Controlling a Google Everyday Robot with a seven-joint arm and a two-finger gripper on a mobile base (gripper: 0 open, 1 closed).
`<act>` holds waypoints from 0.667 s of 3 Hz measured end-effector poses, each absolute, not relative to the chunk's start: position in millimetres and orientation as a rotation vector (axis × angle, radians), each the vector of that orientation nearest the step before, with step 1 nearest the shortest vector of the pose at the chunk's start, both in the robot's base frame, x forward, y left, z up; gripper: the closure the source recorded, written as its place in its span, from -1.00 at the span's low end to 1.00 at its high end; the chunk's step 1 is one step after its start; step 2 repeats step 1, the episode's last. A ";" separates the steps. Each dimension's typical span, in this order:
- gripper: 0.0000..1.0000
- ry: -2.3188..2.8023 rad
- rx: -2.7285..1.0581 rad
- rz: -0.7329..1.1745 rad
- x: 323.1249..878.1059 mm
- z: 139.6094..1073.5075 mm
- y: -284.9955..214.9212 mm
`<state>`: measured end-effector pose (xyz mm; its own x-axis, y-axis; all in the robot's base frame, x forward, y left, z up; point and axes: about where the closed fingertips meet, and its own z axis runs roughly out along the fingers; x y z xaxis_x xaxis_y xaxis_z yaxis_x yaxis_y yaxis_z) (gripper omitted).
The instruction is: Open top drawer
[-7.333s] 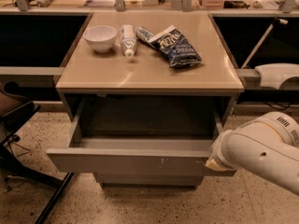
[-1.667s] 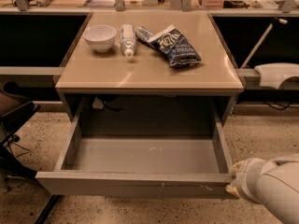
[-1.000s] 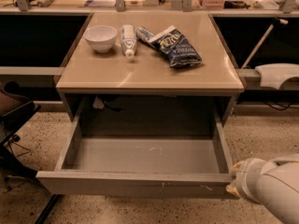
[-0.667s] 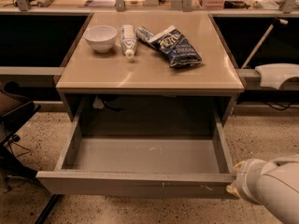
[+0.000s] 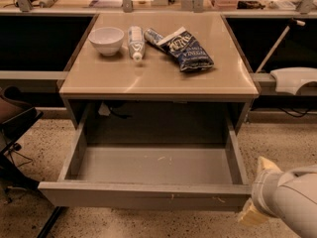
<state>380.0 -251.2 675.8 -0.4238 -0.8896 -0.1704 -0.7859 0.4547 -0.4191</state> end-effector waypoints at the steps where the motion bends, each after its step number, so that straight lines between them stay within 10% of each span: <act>1: -1.00 2.343 -1.417 -0.391 380.0 675.8 -251.2; 2: -1.00 2.343 -1.417 -0.391 380.0 675.8 -251.2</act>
Offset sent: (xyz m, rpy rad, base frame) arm 0.0000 0.0000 0.0000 0.0000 0.0000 0.0000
